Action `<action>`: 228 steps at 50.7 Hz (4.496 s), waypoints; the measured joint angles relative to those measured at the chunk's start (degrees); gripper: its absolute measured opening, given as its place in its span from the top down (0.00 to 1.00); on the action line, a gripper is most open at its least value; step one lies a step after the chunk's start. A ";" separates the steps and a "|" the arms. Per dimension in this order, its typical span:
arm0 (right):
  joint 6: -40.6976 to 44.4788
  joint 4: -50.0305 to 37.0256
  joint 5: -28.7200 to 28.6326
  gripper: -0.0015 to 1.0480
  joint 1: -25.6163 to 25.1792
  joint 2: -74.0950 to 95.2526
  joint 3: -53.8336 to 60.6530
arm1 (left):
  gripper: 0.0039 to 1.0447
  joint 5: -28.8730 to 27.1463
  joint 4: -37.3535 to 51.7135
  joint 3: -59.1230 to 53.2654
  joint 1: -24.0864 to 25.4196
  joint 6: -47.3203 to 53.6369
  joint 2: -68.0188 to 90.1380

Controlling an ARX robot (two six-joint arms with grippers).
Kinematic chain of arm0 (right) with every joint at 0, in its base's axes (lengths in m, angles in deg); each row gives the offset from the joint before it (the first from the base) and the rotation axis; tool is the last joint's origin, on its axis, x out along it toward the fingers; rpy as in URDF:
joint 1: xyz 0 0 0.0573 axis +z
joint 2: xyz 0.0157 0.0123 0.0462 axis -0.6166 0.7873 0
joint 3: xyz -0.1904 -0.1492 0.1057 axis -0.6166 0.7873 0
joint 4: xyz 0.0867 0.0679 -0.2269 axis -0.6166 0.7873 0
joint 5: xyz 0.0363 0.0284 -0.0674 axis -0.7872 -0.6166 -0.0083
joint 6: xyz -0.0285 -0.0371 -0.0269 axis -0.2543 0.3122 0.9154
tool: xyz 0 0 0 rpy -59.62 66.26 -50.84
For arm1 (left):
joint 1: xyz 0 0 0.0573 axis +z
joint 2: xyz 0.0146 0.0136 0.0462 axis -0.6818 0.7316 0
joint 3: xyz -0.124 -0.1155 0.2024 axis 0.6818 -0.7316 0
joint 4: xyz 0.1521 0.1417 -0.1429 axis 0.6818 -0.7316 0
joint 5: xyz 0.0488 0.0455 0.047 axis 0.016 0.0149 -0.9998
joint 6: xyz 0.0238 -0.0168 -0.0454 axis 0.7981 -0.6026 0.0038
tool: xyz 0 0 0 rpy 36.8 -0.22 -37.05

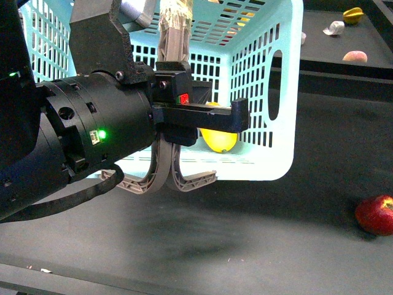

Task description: Pick mango with right arm and hold basket with left

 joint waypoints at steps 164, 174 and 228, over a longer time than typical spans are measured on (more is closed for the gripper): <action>0.02 0.02 -0.02 0.08 0.00 -0.07 0.00 | 0.08 -25.29 -13.79 -5.64 33.31 -43.04 -14.25; 0.02 0.02 0.00 0.08 0.00 -0.07 0.00 | 0.08 -27.71 -20.92 -13.18 37.46 -40.83 -28.30; 0.02 0.02 0.00 0.08 0.00 -0.09 0.00 | 0.98 -4.68 -28.89 -28.92 30.73 13.44 -68.00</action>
